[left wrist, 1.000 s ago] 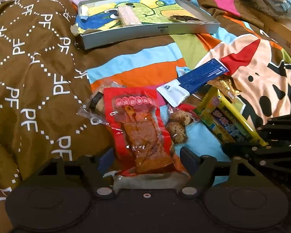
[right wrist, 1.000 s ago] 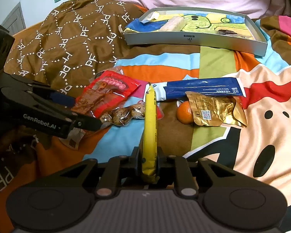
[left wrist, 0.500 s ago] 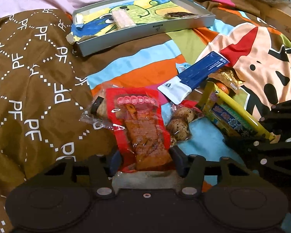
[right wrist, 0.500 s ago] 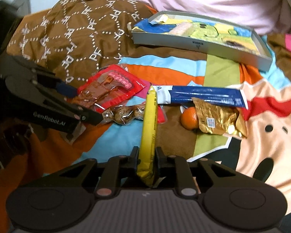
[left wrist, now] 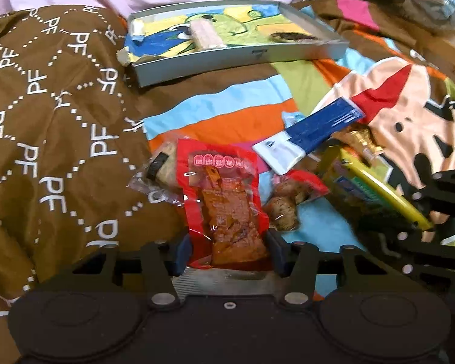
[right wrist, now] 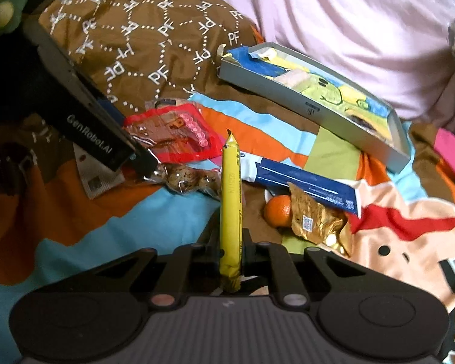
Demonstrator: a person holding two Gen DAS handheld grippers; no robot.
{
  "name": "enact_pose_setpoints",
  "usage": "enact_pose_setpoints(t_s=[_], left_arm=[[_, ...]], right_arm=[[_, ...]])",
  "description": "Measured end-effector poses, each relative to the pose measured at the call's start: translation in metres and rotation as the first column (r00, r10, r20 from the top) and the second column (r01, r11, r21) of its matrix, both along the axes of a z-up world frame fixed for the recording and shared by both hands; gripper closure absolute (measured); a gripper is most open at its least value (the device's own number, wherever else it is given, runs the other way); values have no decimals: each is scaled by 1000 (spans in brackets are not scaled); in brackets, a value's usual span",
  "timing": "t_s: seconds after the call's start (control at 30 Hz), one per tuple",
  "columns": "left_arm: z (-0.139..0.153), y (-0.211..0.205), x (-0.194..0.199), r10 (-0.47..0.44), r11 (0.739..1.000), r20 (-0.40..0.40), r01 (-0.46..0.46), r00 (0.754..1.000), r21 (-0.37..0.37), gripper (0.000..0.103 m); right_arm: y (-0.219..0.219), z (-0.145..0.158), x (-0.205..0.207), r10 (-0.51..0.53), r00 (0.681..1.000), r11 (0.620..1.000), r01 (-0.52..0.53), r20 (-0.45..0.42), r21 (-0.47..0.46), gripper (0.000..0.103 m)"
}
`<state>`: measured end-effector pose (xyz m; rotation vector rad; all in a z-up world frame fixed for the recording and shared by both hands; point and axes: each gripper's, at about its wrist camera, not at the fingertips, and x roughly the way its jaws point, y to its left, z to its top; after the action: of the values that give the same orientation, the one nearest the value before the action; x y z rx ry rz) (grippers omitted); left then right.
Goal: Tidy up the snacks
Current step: 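Lift the red pack and yellow stick and carry both toward the grey tray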
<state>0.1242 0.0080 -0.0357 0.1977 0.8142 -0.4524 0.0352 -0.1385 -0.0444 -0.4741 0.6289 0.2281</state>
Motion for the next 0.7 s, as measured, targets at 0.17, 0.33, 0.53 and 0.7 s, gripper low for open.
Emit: enact_pose_setpoints(t_s=[0.17,0.33,0.53,0.7], left_arm=[[7,1,-5,3,1000,41,-2,999,-28,50],[9,1,-6,-4,999,49,6,999,-51,50],[14,6,-8,4,992,64,4,998,-123,50],[18,5,-12,-2,982,102,22,995,-188,50]], right_arm=[[-1,-1,0,1,1000,1000,-1,1,0,90],[0,-2,-1,8,1000,1000,-8,10,-3,90],[-1,0,-2,5,999,1000,-4,40,-12,90],[-4,7,-2,-5,997,1000,6,82,-10,90]])
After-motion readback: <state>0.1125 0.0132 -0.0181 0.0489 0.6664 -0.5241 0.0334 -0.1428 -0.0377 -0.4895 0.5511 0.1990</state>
